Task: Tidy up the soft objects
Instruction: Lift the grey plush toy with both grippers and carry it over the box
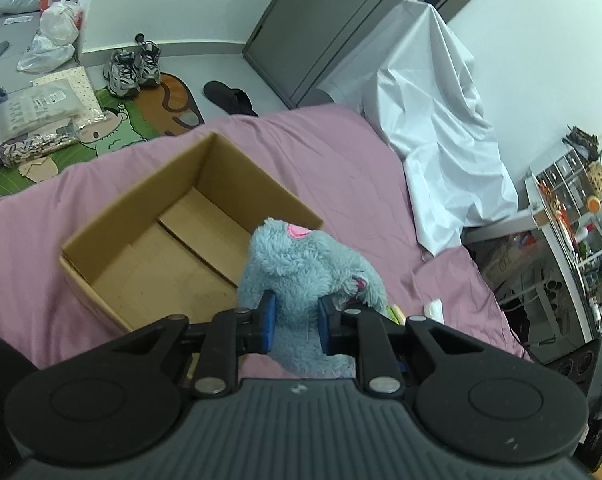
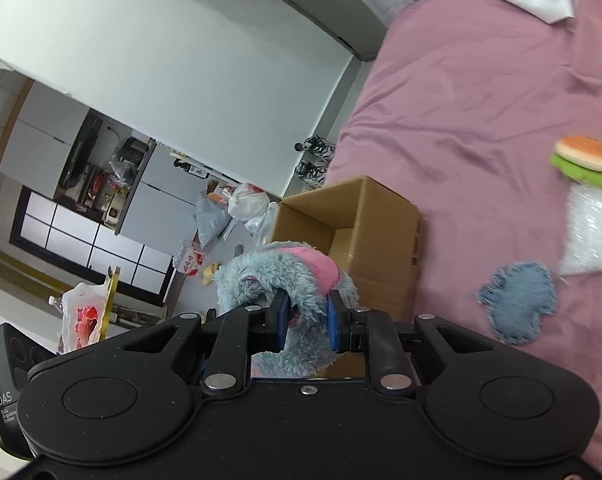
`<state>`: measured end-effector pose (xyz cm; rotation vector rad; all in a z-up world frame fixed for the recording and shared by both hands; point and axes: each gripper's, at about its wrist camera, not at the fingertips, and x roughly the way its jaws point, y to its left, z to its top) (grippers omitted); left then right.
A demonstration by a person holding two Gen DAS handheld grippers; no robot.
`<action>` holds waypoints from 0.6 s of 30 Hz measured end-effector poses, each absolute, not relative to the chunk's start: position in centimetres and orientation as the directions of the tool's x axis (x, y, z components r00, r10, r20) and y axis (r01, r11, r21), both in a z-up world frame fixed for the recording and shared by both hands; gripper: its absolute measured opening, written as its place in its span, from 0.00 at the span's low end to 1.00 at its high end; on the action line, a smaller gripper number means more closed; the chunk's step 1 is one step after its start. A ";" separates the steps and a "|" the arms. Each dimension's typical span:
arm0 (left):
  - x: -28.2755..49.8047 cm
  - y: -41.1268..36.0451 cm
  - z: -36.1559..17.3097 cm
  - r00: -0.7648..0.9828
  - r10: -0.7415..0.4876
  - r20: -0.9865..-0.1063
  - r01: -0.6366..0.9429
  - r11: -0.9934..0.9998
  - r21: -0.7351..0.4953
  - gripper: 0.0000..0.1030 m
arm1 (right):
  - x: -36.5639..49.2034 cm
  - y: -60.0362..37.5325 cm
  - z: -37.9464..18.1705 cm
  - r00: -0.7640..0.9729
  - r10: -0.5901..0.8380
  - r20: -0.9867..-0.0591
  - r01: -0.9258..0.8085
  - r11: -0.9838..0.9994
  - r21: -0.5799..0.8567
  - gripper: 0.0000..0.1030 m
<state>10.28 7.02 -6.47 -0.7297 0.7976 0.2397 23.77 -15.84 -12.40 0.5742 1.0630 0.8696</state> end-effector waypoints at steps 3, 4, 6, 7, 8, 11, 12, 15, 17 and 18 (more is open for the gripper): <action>10.6 8.2 -6.8 0.688 -0.065 -0.723 -0.467 0.722 -0.510 0.18 | 23.9 -14.5 -12.3 0.219 0.833 -0.508 -0.350 0.554 0.756 0.19; 10.7 8.6 -6.9 0.688 -0.064 -0.723 -0.470 0.720 -0.511 0.18 | 23.9 -14.1 -12.3 0.219 0.833 -0.509 -0.352 0.554 0.755 0.19; 10.9 9.5 -7.1 0.692 -0.061 -0.720 -0.474 0.713 -0.516 0.18 | 24.0 -13.4 -12.3 0.221 0.833 -0.506 -0.358 0.552 0.753 0.19; 11.0 9.9 -7.2 0.694 -0.060 -0.718 -0.476 0.710 -0.519 0.17 | 24.1 -13.1 -12.2 0.224 0.833 -0.506 -0.361 0.553 0.751 0.19; 11.2 10.3 -7.2 0.696 -0.058 -0.716 -0.478 0.707 -0.522 0.17 | 24.1 -12.8 -12.2 0.226 0.832 -0.506 -0.362 0.554 0.750 0.19; 11.7 11.2 -7.4 0.703 -0.054 -0.709 -0.481 0.699 -0.529 0.16 | 24.4 -11.9 -12.2 0.239 0.831 -0.502 -0.364 0.556 0.747 0.23; 11.9 11.5 -7.5 0.704 -0.051 -0.708 -0.482 0.699 -0.529 0.16 | 24.5 -11.5 -12.2 0.241 0.830 -0.504 -0.363 0.558 0.746 0.23; 12.6 12.3 -8.0 0.702 -0.047 -0.711 -0.486 0.697 -0.527 0.16 | 25.0 -10.5 -12.4 0.250 0.819 -0.517 -0.370 0.574 0.730 0.23; 13.1 12.8 -8.5 0.700 -0.041 -0.713 -0.492 0.697 -0.522 0.16 | 25.5 -9.8 -12.6 0.251 0.811 -0.528 -0.367 0.585 0.723 0.24; 13.4 13.1 -8.9 0.698 -0.040 -0.715 -0.496 0.694 -0.522 0.16 | 25.6 -9.5 -12.8 0.250 0.809 -0.532 -0.364 0.588 0.722 0.24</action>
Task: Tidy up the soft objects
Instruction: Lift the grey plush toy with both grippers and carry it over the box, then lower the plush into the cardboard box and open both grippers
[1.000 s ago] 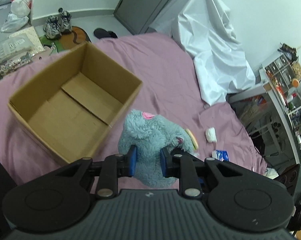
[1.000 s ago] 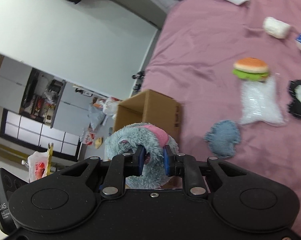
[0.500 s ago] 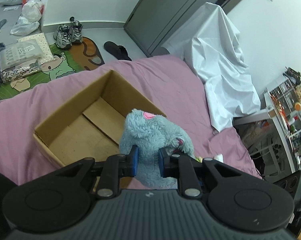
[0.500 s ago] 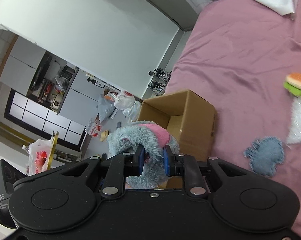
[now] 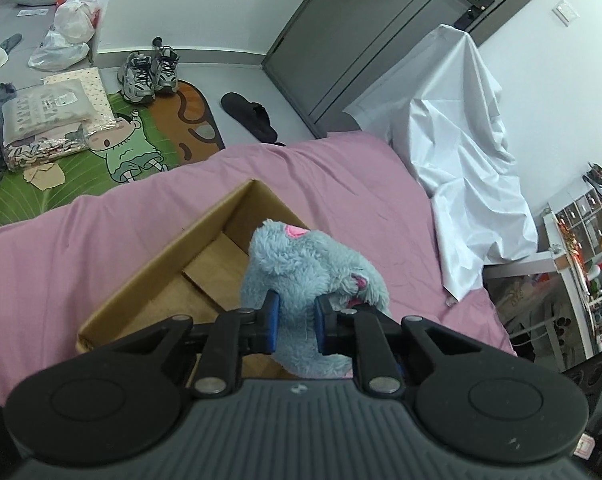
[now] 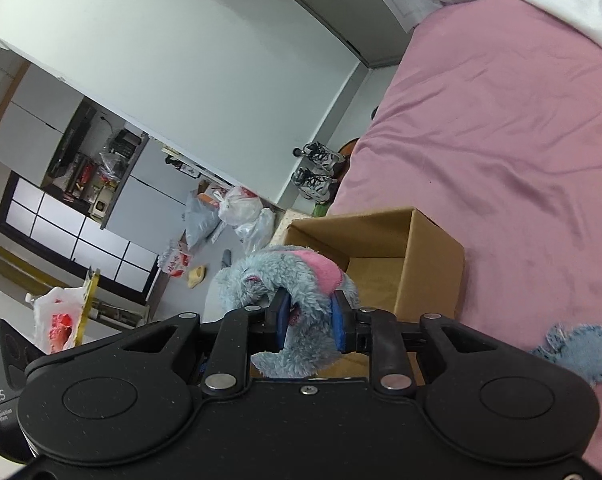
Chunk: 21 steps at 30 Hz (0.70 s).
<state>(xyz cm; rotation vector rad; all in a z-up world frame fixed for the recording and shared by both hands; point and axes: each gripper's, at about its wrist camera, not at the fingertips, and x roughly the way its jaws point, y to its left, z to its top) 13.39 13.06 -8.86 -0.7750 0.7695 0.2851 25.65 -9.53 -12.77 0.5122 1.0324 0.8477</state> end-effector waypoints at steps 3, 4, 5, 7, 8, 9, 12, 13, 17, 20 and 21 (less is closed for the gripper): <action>14.1 13.9 -9.9 0.686 -0.044 -0.726 -0.511 0.681 -0.524 0.16 | 26.1 -8.7 -13.1 0.258 0.793 -0.552 -0.366 0.608 0.704 0.26; 14.3 14.1 -10.2 0.684 -0.043 -0.729 -0.515 0.679 -0.523 0.16 | 26.2 -8.4 -13.2 0.259 0.788 -0.558 -0.367 0.615 0.698 0.27; 14.5 14.3 -10.5 0.681 -0.042 -0.731 -0.519 0.676 -0.522 0.16 | 26.2 -8.1 -13.4 0.259 0.781 -0.569 -0.368 0.624 0.689 0.27; 14.9 14.8 -11.1 0.673 -0.039 -0.738 -0.530 0.670 -0.519 0.16 | 26.4 -7.4 -13.7 0.260 0.769 -0.585 -0.382 0.638 0.669 0.27; 15.2 15.1 -11.5 0.666 -0.040 -0.745 -0.538 0.665 -0.517 0.16 | 26.4 -7.0 -13.8 0.259 0.760 -0.595 -0.386 0.647 0.658 0.27; 15.4 15.3 -11.9 0.661 -0.042 -0.749 -0.544 0.660 -0.518 0.16 | 26.5 -6.7 -14.0 0.258 0.753 -0.606 -0.388 0.655 0.648 0.27; 16.0 15.8 -13.0 0.648 -0.046 -0.760 -0.558 0.651 -0.515 0.16 | 26.6 -6.4 -14.6 0.258 0.740 -0.622 -0.398 0.668 0.629 0.29; 16.2 15.9 -13.4 0.642 -0.045 -0.765 -0.563 0.649 -0.511 0.16 | 26.7 -6.5 -14.7 0.255 0.737 -0.626 -0.404 0.670 0.623 0.30; 17.0 16.2 -14.5 0.618 -0.035 -0.785 -0.573 0.664 -0.481 0.16 | 26.7 -6.6 -14.6 0.271 0.726 -0.632 -0.428 0.679 0.597 0.31; 17.6 16.3 -15.2 0.599 -0.048 -0.799 -0.579 0.664 -0.474 0.16 | 26.8 -6.7 -14.3 0.276 0.725 -0.631 -0.427 0.680 0.595 0.31; 17.8 16.2 -15.3 0.591 -0.046 -0.805 -0.582 0.667 -0.465 0.17 | 27.0 -6.6 -14.2 0.277 0.725 -0.631 -0.425 0.681 0.597 0.31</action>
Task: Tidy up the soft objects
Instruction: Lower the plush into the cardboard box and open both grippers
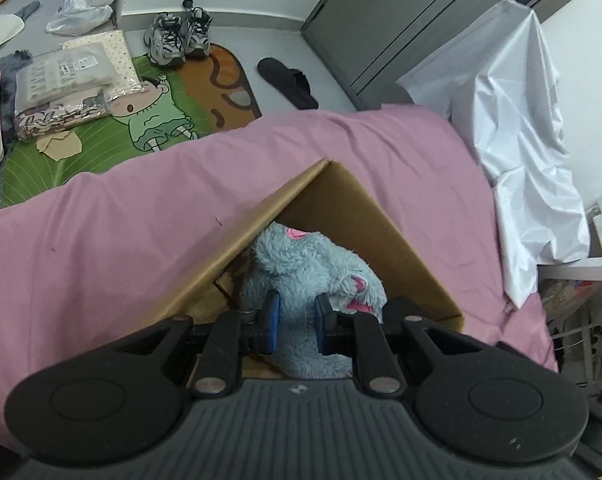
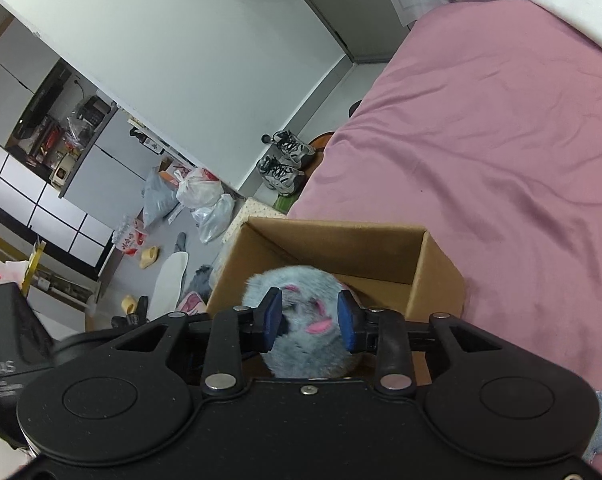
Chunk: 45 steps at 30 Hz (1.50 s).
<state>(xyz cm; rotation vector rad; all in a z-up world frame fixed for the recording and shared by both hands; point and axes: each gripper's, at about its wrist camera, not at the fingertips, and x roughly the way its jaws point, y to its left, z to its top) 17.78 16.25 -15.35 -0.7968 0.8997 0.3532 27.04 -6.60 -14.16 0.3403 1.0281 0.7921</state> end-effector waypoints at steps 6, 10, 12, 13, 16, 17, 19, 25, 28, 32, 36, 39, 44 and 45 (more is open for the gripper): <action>18.5 15.3 -14.5 0.589 -0.021 -0.808 -0.541 0.732 -0.413 0.25 | 27.3 -7.0 -14.3 0.276 0.726 -0.631 -0.397 0.683 0.613 0.33; 18.2 15.1 -13.3 0.583 0.046 -0.811 -0.563 0.743 -0.362 0.46 | 27.3 -7.4 -13.9 0.287 0.725 -0.627 -0.376 0.687 0.622 0.44; 17.8 15.0 -12.6 0.590 0.068 -0.804 -0.566 0.746 -0.352 0.53 | 27.2 -7.6 -13.6 0.282 0.731 -0.621 -0.372 0.680 0.632 0.47; 17.6 15.1 -12.3 0.595 0.068 -0.801 -0.562 0.747 -0.355 0.57 | 27.2 -7.7 -13.4 0.280 0.737 -0.615 -0.369 0.674 0.640 0.49; 17.0 14.9 -11.3 0.601 0.088 -0.794 -0.566 0.749 -0.345 0.67 | 26.9 -8.0 -12.9 0.294 0.731 -0.616 -0.366 0.681 0.634 0.56; 16.7 14.8 -10.9 0.604 0.099 -0.790 -0.567 0.750 -0.339 0.69 | 26.8 -8.1 -12.7 0.296 0.732 -0.614 -0.369 0.680 0.633 0.57; 16.3 14.5 -10.1 0.611 0.121 -0.782 -0.570 0.754 -0.328 0.72 | 26.5 -8.4 -12.2 0.296 0.739 -0.606 -0.373 0.673 0.639 0.58; 14.8 13.7 -7.5 0.631 0.194 -0.751 -0.559 0.785 -0.267 0.81 | 25.5 -8.8 -10.2 0.318 0.725 -0.611 -0.416 0.686 0.597 0.79; 14.1 13.3 -6.6 0.642 0.190 -0.743 -0.532 0.808 -0.253 0.88 | 24.7 -8.9 -9.2 0.326 0.721 -0.611 -0.446 0.687 0.574 0.82; 13.6 12.4 -5.4 0.636 0.217 -0.741 -0.510 0.839 -0.192 0.92 | 23.7 -9.7 -7.9 0.344 0.718 -0.605 -0.465 0.690 0.554 0.90; 13.3 11.5 -4.3 0.626 0.215 -0.750 -0.509 0.841 -0.184 0.96 | 22.9 -11.4 -6.9 0.361 0.714 -0.600 -0.462 0.695 0.550 0.93; 13.2 10.6 -3.3 0.618 0.222 -0.754 -0.512 0.842 -0.171 0.99 | 22.8 -12.7 -6.4 0.377 0.710 -0.594 -0.447 0.702 0.554 0.94; 12.5 9.3 -2.0 0.630 0.207 -0.748 -0.497 0.848 -0.185 0.99 | 22.6 -14.2 -5.7 0.401 0.689 -0.604 -0.440 0.723 0.533 0.99; 12.3 9.0 -2.0 0.628 0.205 -0.750 -0.494 0.850 -0.181 0.99 | 22.5 -14.6 -5.6 0.404 0.688 -0.602 -0.437 0.724 0.534 1.00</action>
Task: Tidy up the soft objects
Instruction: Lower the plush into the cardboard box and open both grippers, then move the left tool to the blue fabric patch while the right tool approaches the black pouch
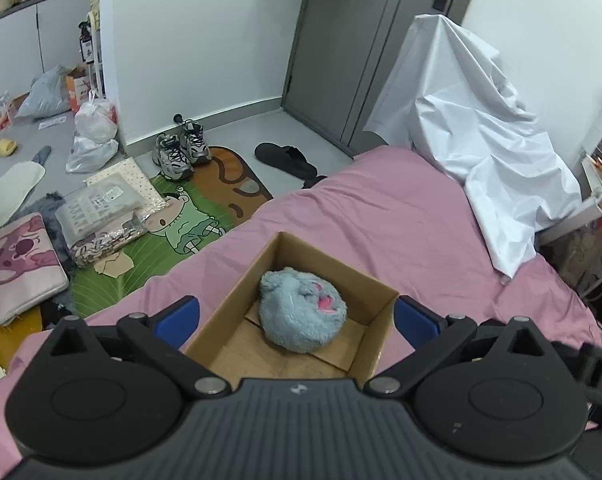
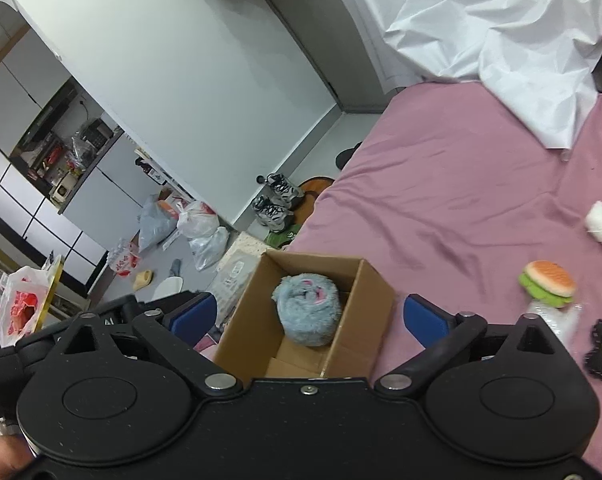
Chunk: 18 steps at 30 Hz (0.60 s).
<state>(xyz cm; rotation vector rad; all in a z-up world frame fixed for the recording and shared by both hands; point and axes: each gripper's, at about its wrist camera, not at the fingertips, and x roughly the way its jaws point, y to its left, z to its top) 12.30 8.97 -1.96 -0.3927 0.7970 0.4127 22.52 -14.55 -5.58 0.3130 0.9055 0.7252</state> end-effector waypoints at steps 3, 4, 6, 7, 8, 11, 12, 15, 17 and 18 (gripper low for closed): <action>12.0 8.3 -1.9 0.614 0.201 -0.763 -0.489 0.856 -0.168 1.00 | 22.2 -15.7 -5.4 0.415 0.685 -0.599 -0.427 0.728 0.536 1.00; 11.9 8.1 -1.9 0.607 0.201 -0.769 -0.486 0.859 -0.160 1.00 | 22.2 -15.9 -5.3 0.419 0.682 -0.600 -0.426 0.731 0.533 1.00; 11.8 7.7 -1.8 0.597 0.190 -0.779 -0.478 0.864 -0.156 1.00 | 22.2 -16.5 -5.0 0.429 0.677 -0.597 -0.426 0.735 0.528 1.00; 11.6 7.5 -1.8 0.597 0.183 -0.781 -0.472 0.867 -0.157 1.00 | 22.1 -16.8 -5.0 0.433 0.678 -0.594 -0.426 0.735 0.528 1.00; 11.5 7.2 -1.8 0.596 0.178 -0.783 -0.465 0.871 -0.156 1.00 | 22.1 -17.2 -4.8 0.437 0.680 -0.590 -0.426 0.733 0.530 1.00; 11.2 6.4 -1.6 0.594 0.165 -0.788 -0.452 0.878 -0.157 1.00 | 22.2 -18.1 -4.7 0.443 0.678 -0.586 -0.426 0.735 0.528 1.00; 11.1 6.2 -1.6 0.595 0.161 -0.788 -0.452 0.877 -0.162 1.00 | 22.2 -18.5 -4.7 0.448 0.674 -0.587 -0.424 0.738 0.524 1.00; 10.9 5.4 -1.6 0.600 0.145 -0.787 -0.441 0.881 -0.174 1.00 | 22.1 -19.7 -5.1 0.471 0.643 -0.603 -0.409 0.765 0.497 1.00; 10.8 4.8 -1.6 0.605 0.142 -0.784 -0.432 0.885 -0.172 1.00 | 22.0 -20.8 -5.6 0.477 0.633 -0.610 -0.391 0.774 0.498 1.00; 10.8 4.6 -1.6 0.604 0.140 -0.784 -0.429 0.886 -0.173 1.00 | 22.0 -21.3 -5.8 0.479 0.630 -0.612 -0.380 0.777 0.502 1.00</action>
